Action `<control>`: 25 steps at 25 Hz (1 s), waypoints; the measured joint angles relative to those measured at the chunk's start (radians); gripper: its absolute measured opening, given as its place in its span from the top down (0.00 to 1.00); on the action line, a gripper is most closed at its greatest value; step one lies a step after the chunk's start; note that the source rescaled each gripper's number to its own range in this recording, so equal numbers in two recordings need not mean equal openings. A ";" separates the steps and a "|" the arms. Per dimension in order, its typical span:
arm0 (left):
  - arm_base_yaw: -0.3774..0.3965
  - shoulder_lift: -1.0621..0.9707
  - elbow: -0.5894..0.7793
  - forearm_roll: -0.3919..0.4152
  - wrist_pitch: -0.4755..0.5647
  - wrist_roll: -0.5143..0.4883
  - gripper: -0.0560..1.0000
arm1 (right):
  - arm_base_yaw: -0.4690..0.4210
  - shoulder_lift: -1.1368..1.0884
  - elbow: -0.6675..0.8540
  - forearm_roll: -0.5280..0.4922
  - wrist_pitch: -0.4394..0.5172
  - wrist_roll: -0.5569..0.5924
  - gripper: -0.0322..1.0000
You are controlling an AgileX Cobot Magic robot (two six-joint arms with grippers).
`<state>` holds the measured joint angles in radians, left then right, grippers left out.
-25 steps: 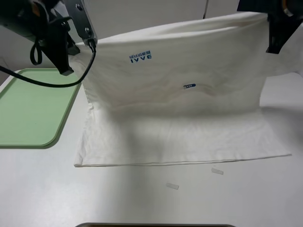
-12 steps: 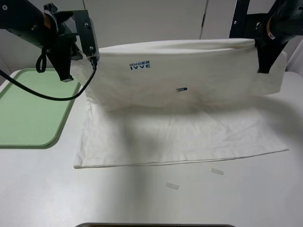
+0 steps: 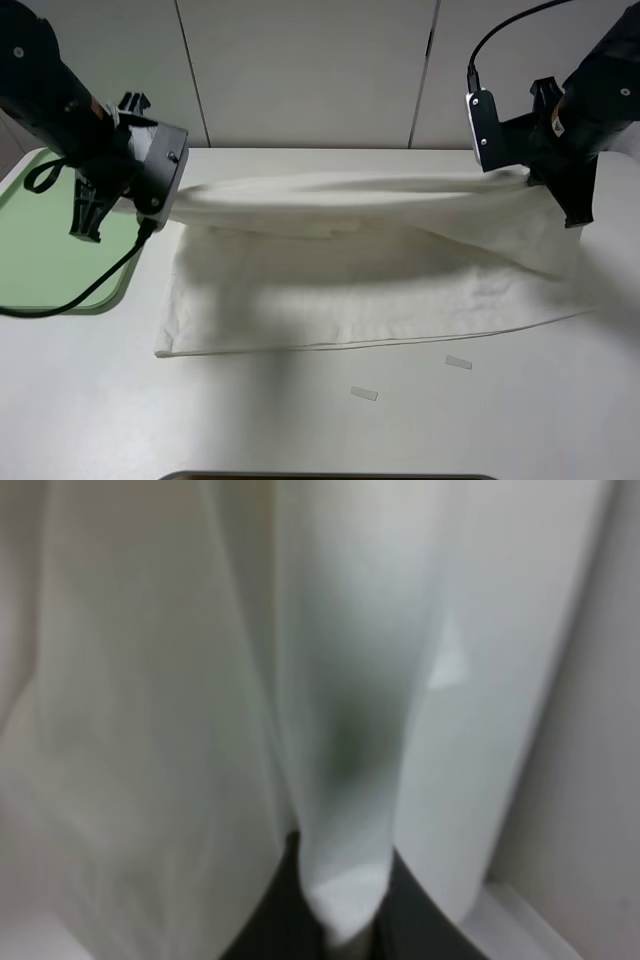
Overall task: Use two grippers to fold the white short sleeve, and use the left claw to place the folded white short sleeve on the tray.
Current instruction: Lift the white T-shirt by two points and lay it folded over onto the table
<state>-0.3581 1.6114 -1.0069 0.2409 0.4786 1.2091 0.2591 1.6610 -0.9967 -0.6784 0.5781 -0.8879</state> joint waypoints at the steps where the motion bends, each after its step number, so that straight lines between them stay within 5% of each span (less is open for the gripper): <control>1: 0.000 0.000 0.016 -0.022 0.017 0.055 0.95 | -0.003 0.000 0.013 0.003 0.001 -0.010 0.97; 8: 0.000 0.000 0.086 -0.172 0.079 0.276 0.95 | -0.055 0.000 0.063 0.015 -0.002 -0.028 0.97; 16: 0.000 0.000 0.098 -0.300 0.127 0.357 0.95 | -0.107 0.000 0.112 0.008 -0.029 -0.095 0.97; 25: 0.000 0.000 0.098 -0.292 0.087 0.358 0.95 | -0.078 -0.005 0.112 -0.288 -0.130 0.124 0.97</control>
<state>-0.3581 1.6114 -0.9089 -0.0507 0.5656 1.5675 0.1813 1.6557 -0.8846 -0.9665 0.4485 -0.7641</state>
